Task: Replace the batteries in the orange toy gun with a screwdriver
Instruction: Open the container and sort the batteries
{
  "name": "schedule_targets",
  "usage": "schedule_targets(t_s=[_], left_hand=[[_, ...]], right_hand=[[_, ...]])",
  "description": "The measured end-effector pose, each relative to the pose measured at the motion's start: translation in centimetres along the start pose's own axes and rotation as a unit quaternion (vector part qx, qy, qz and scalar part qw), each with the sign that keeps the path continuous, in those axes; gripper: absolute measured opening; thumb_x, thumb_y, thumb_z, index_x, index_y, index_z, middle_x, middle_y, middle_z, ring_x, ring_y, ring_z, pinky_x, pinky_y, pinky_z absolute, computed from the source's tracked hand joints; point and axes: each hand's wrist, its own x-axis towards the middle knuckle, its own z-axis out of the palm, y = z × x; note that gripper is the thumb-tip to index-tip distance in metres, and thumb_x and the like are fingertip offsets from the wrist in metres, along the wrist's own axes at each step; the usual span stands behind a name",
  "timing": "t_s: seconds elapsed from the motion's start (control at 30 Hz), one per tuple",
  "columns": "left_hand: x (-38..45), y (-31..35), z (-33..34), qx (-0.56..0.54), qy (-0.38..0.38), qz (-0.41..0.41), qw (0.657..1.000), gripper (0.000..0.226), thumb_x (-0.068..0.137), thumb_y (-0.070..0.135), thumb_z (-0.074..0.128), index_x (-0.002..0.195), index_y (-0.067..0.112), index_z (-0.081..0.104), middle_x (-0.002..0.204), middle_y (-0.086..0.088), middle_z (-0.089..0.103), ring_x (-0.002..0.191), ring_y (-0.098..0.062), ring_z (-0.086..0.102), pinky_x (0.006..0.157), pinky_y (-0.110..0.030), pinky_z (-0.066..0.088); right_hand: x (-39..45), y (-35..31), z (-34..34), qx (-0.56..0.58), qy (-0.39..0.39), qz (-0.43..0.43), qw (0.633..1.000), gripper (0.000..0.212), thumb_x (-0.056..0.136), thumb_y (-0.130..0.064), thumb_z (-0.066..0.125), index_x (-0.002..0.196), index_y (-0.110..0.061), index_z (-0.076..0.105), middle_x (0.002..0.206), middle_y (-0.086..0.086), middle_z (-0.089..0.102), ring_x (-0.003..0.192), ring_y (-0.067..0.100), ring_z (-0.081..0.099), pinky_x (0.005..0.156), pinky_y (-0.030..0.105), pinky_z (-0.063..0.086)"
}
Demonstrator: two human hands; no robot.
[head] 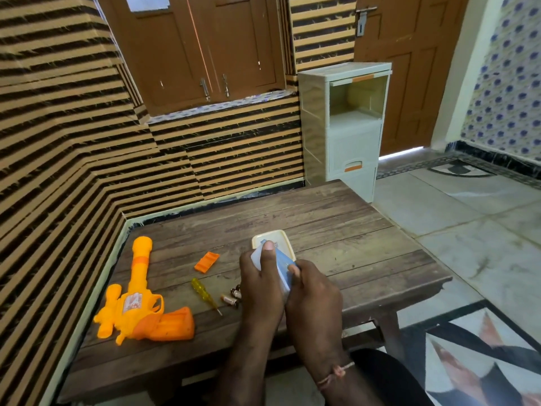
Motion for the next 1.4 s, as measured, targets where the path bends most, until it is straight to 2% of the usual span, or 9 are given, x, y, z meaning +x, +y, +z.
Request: schedule_targets(t_s=[0.2,0.33,0.43,0.63,0.77,1.0,1.17,1.3,1.4], left_hand=[[0.0,0.5,-1.1,-0.031,-0.087,-0.071,0.993,0.036,0.093,0.042,0.061,0.121,0.022,0.052,0.100,0.009,0.064,0.081,-0.007,0.067,0.058,-0.014,0.050],[0.8,0.0,-3.1,-0.090,-0.183,-0.131,0.970,0.067,0.075,0.039,0.081,0.133,0.022,0.052,0.119,-0.008,0.070,0.104,-0.028,0.070,0.075,-0.042,0.058],[1.5,-0.1,-4.9,-0.098,-0.208,-0.129,0.965,0.064,0.074,0.029,0.074,0.133,0.021,0.053,0.119,-0.011,0.070,0.106,-0.034,0.069,0.080,-0.051,0.058],[0.9,-1.6,-6.1,-0.100,-0.195,-0.115,0.969,0.056,0.072,0.023,0.064,0.128,0.023,0.057,0.116,-0.011,0.071,0.104,-0.034,0.068,0.075,-0.046,0.058],[0.4,-2.6,-6.5,-0.115,-0.177,-0.122,0.970,0.056,0.069,0.022,0.059,0.125,0.025,0.059,0.114,-0.012,0.070,0.102,-0.035,0.067,0.069,-0.043,0.056],[0.2,-3.3,-7.7,-0.168,-0.104,-0.151,0.969,0.059,0.061,0.018,0.054,0.120,0.017,0.061,0.112,-0.022,0.063,0.099,-0.039,0.061,0.073,-0.047,0.052],[0.0,-3.5,-9.2,-0.307,-0.071,-0.173,0.933,0.050,0.077,0.019,0.060,0.127,0.012,0.060,0.116,-0.022,0.063,0.107,-0.041,0.057,0.082,-0.047,0.049],[0.0,-3.8,-10.1,-0.345,-0.068,-0.161,0.922,0.040,0.084,0.029,0.056,0.119,0.013,0.067,0.103,-0.015,0.070,0.093,-0.033,0.066,0.083,-0.046,0.049],[0.3,-4.2,-10.7,-0.361,-0.048,-0.153,0.919,0.034,0.089,0.037,0.053,0.094,0.018,0.081,0.099,-0.011,0.073,0.083,-0.026,0.071,0.087,-0.048,0.048]], right_hand=[[0.7,0.3,-0.6,0.006,0.000,-0.028,1.000,0.026,0.092,-0.023,0.047,0.073,-0.014,0.062,0.055,-0.002,0.059,0.044,0.010,0.042,0.041,0.015,0.024],[1.0,0.6,-1.0,0.015,-0.054,-0.048,0.997,0.029,0.096,-0.030,0.042,0.085,-0.015,0.064,0.067,-0.002,0.065,0.056,0.015,0.059,0.049,0.033,0.048],[0.7,0.4,-0.8,-0.002,-0.066,-0.093,0.993,0.024,0.096,-0.029,0.043,0.091,-0.018,0.065,0.069,-0.004,0.067,0.058,0.013,0.061,0.049,0.026,0.045],[1.1,1.0,-0.5,0.001,-0.031,-0.095,0.995,0.041,0.094,-0.040,0.031,0.084,-0.017,0.064,0.062,-0.004,0.062,0.052,0.014,0.055,0.046,0.027,0.043],[0.5,1.0,0.0,0.010,-0.046,-0.096,0.994,0.029,0.096,-0.034,0.042,0.085,-0.018,0.063,0.065,-0.004,0.063,0.055,0.015,0.058,0.048,0.033,0.047],[2.1,2.8,-0.6,0.093,0.021,0.079,0.992,0.018,0.099,-0.020,0.047,0.097,-0.015,0.065,0.079,-0.001,0.066,0.071,0.016,0.065,0.056,0.027,0.052],[3.3,6.7,-0.3,0.088,0.023,0.267,0.959,0.021,0.094,-0.013,0.048,0.112,-0.011,0.059,0.105,0.011,0.061,0.094,0.032,0.063,0.073,0.046,0.059],[3.5,7.9,-0.6,0.060,0.010,0.319,0.946,0.034,0.091,-0.006,0.048,0.123,-0.004,0.058,0.119,0.019,0.062,0.108,0.035,0.059,0.084,0.031,0.047],[3.5,8.4,-0.2,0.017,0.010,0.304,0.953,0.032,0.089,-0.007,0.053,0.120,-0.006,0.059,0.113,0.019,0.066,0.104,0.034,0.060,0.080,0.030,0.043]])
